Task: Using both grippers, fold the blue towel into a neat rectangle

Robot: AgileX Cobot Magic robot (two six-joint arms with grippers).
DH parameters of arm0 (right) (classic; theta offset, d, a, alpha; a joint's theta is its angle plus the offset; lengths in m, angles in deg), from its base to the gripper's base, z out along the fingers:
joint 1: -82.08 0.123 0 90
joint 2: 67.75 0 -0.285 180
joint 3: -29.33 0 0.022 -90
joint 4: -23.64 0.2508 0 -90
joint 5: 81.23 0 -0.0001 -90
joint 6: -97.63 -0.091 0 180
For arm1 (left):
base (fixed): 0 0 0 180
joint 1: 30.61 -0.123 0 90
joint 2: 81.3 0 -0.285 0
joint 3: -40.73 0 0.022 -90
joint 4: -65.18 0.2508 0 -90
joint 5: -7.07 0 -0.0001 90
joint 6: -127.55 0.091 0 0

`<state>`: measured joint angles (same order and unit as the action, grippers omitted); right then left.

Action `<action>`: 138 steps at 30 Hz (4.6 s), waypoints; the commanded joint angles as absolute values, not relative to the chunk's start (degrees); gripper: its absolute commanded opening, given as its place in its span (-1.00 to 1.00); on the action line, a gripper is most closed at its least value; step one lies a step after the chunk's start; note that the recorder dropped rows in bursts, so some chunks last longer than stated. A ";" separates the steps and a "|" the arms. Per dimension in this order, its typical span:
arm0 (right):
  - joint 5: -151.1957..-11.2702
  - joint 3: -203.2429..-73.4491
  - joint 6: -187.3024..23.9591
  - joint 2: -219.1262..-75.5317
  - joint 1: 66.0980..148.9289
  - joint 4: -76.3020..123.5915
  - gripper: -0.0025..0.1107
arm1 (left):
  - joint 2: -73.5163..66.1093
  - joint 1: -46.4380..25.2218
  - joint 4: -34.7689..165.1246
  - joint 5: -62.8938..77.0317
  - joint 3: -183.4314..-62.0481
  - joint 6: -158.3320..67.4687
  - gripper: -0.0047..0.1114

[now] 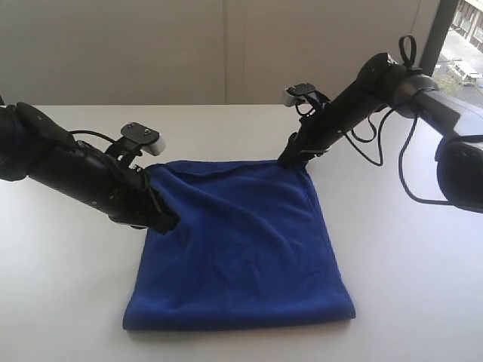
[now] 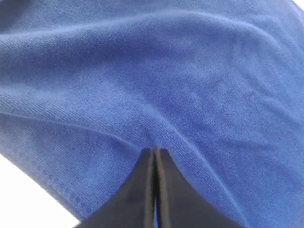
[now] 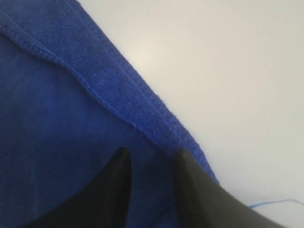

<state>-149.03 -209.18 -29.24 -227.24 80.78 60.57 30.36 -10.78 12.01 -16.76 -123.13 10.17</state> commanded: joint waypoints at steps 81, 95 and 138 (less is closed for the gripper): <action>-149.20 -209.35 -28.51 -222.57 80.69 56.72 -0.96 | 29.93 -10.50 11.17 -16.91 -122.71 10.50 -0.91; -151.20 -209.35 -30.49 -226.25 80.31 56.27 -0.40 | 29.93 -10.50 11.17 -17.50 -122.71 10.50 -0.91; -145.42 -209.35 -32.54 -224.14 80.26 53.37 -0.96 | 29.93 -10.50 11.17 -17.12 -122.71 10.50 -0.91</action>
